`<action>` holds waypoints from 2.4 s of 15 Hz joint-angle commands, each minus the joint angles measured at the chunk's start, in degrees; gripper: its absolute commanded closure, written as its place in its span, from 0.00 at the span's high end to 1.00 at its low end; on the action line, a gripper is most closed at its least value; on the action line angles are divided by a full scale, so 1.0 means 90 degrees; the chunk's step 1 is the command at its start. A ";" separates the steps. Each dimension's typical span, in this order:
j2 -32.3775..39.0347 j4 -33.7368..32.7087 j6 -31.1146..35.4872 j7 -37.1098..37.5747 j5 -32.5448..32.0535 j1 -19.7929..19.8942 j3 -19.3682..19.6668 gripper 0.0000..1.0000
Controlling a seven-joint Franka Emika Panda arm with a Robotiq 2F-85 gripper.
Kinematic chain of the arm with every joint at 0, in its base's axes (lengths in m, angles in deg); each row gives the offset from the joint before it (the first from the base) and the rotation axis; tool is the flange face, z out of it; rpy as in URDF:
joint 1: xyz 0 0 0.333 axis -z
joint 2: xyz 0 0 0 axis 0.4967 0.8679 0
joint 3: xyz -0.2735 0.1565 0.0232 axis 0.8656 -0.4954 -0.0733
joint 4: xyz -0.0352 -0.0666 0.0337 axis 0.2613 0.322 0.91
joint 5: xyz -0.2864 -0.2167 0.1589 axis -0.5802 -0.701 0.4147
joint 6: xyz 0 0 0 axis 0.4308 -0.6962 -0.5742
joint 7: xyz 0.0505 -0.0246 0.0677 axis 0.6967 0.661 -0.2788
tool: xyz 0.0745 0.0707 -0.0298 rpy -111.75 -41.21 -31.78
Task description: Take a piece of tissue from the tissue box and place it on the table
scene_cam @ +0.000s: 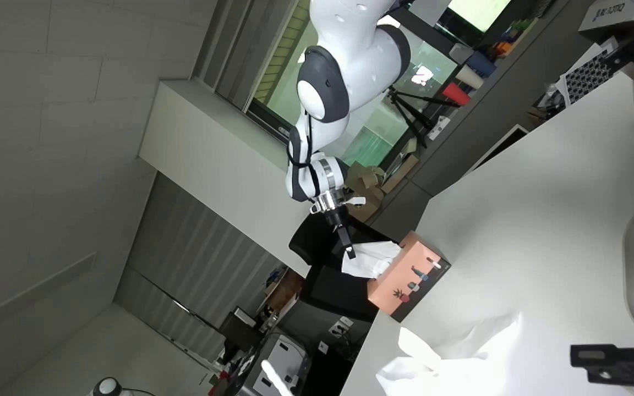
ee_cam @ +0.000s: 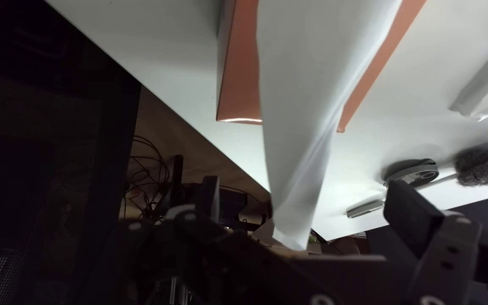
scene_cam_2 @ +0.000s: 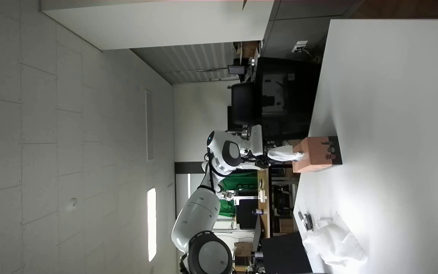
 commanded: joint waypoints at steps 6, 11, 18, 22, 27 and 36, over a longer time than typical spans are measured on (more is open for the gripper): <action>0.0129 -0.0458 -0.0639 0.1074 -0.0010 0.0000 0.0066 0.38; 0.0129 -0.0474 -0.0555 0.1350 -0.0045 -0.0012 0.0094 0.05; -0.0097 -0.0397 -0.0924 0.2398 -0.0243 -0.0103 0.0456 0.00; -0.0369 -0.0436 -0.1130 0.2812 -0.0368 -0.0181 0.0654 0.00; -0.0889 -0.0388 -0.1336 0.2948 -0.0512 -0.0337 0.0787 0.00; -0.1559 -0.0171 -0.2211 0.2740 -0.0378 -0.0625 0.0578 0.00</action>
